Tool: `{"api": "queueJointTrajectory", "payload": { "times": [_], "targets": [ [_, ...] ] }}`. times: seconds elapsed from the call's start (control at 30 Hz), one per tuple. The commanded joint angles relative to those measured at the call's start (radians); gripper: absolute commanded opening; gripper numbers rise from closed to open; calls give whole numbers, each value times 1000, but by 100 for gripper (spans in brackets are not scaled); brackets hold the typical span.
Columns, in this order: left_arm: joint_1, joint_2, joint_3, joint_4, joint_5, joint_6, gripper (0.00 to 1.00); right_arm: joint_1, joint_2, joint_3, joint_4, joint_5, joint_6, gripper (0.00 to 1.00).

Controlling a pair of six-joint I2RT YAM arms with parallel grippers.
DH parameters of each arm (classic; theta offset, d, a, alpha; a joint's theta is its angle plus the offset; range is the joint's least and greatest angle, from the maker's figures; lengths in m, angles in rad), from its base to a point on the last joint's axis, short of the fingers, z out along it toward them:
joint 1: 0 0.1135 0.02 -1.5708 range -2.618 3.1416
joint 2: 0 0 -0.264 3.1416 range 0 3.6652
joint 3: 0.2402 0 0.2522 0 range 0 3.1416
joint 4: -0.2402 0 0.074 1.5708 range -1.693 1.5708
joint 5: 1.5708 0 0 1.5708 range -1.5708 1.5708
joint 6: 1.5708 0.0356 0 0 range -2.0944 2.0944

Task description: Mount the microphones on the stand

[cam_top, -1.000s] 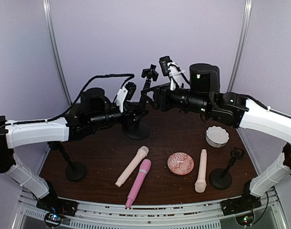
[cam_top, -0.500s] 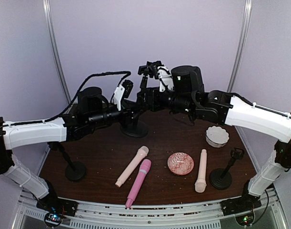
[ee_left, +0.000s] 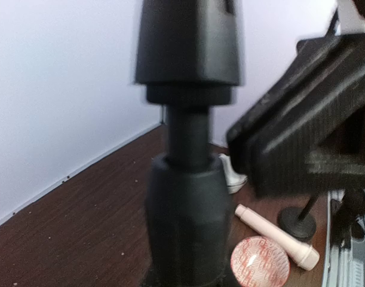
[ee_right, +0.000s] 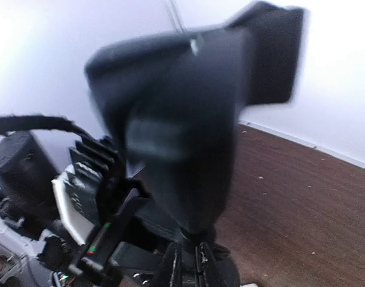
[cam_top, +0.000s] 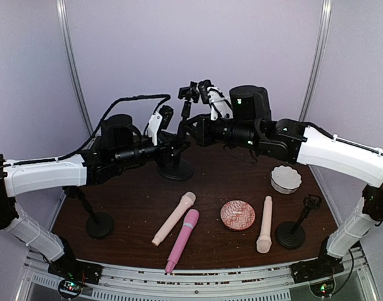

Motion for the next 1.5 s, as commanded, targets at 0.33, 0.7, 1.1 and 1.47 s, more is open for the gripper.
{"api": "queueJointTrajectory", "payload": {
  "times": [0.33,0.7,1.1,1.47],
  "targets": [
    [22,5,91,132,420,23,0,-175,-145,-232,201,-570,-193,26],
    [22,9,76,145,353,18,0,-56,-84,-153,146,-261,-143,50],
    [20,-1,81,101,257,28,25,-56,-51,-125,122,-239,-123,0],
    [-10,55,155,-101,26,117,57,-52,-123,-69,104,-201,-160,0]
  ]
}}
